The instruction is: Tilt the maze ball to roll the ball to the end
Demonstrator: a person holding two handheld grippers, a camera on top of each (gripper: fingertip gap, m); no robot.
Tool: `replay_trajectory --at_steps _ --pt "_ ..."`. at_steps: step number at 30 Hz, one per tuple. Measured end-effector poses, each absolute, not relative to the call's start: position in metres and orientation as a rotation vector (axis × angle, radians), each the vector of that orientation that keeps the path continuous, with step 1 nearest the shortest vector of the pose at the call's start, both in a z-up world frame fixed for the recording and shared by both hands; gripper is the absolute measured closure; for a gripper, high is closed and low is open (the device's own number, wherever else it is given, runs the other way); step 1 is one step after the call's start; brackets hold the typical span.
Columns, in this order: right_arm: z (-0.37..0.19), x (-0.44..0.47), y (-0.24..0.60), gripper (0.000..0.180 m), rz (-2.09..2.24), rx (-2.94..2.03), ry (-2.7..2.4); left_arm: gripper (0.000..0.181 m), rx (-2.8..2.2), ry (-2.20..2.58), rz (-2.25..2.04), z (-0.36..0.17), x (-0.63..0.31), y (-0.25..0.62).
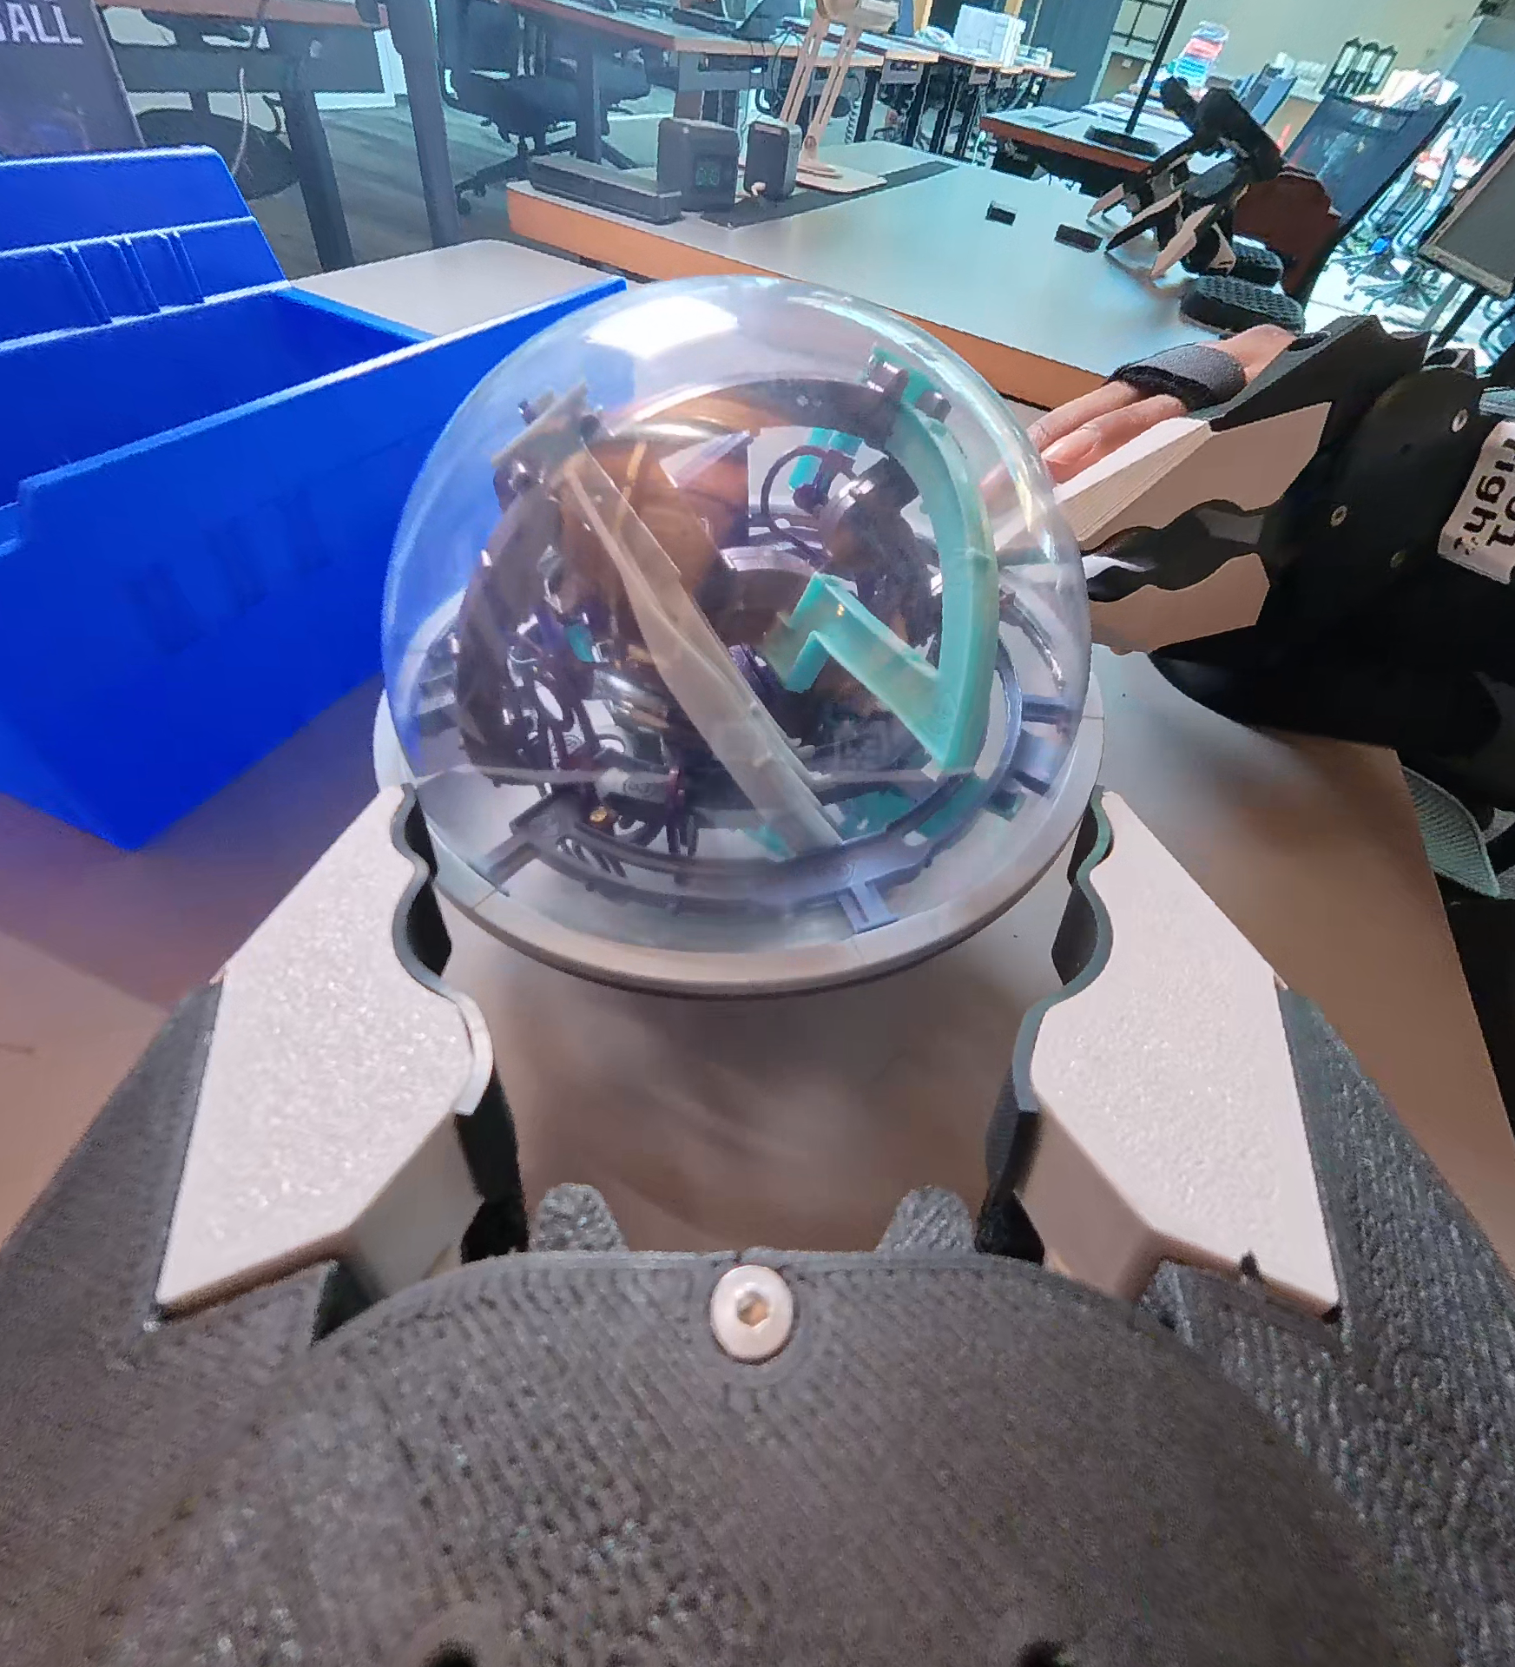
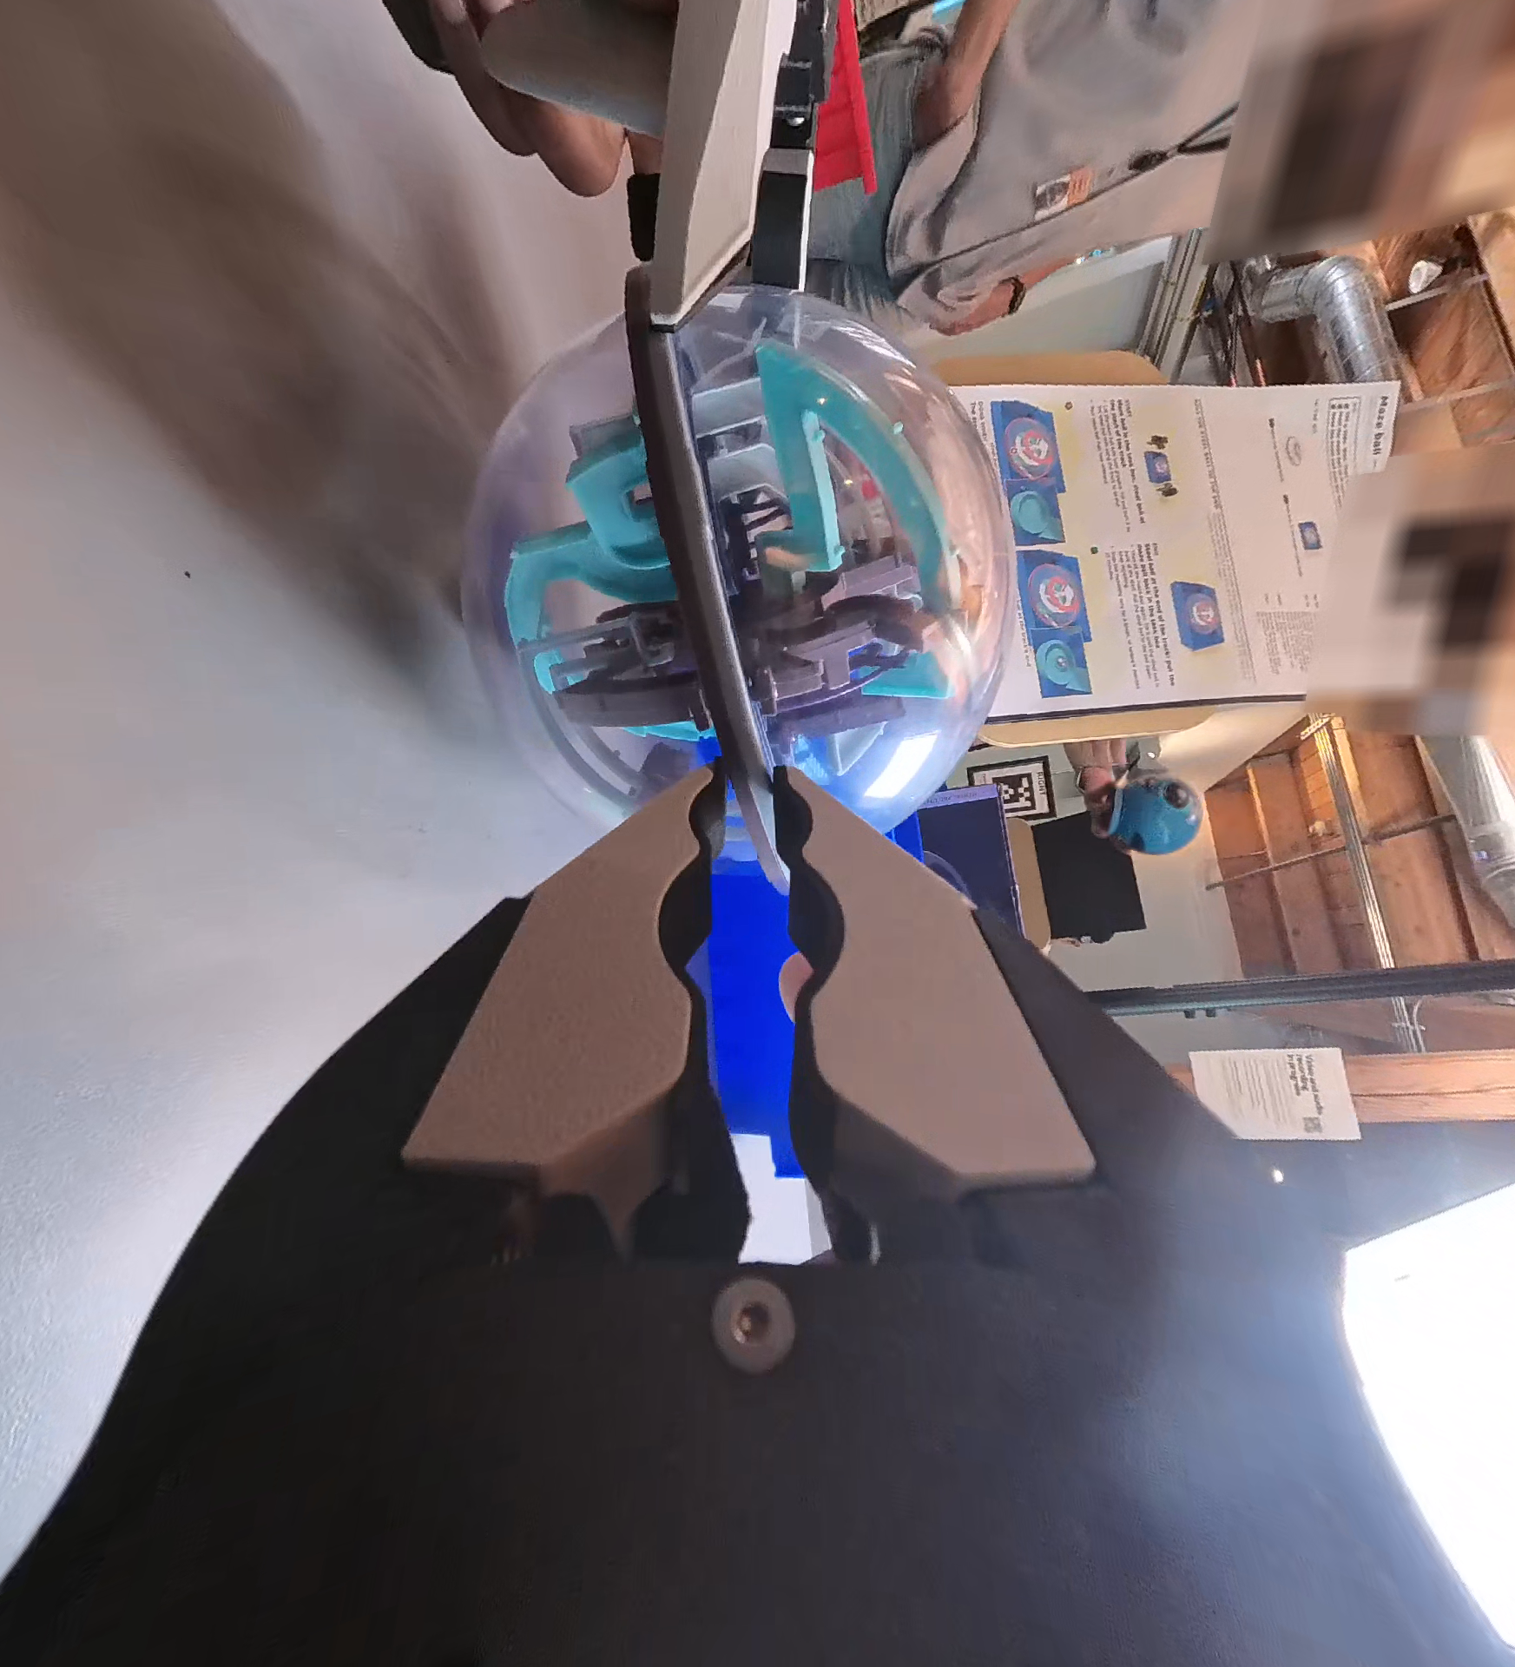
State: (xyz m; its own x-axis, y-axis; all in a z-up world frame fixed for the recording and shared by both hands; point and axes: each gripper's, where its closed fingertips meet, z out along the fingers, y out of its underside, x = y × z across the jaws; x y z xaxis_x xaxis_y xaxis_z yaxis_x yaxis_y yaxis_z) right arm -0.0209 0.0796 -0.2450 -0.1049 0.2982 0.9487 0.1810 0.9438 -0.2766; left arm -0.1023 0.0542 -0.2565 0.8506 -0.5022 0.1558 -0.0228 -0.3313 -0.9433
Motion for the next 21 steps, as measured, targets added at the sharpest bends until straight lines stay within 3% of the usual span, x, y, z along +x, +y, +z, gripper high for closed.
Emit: replay_trajectory --at_steps 21 --pt "-0.2432 -0.0238 0.0818 0.173 0.125 -0.377 -1.690 0.043 -1.859 0.397 -0.532 -0.2570 -0.1045 0.0549"
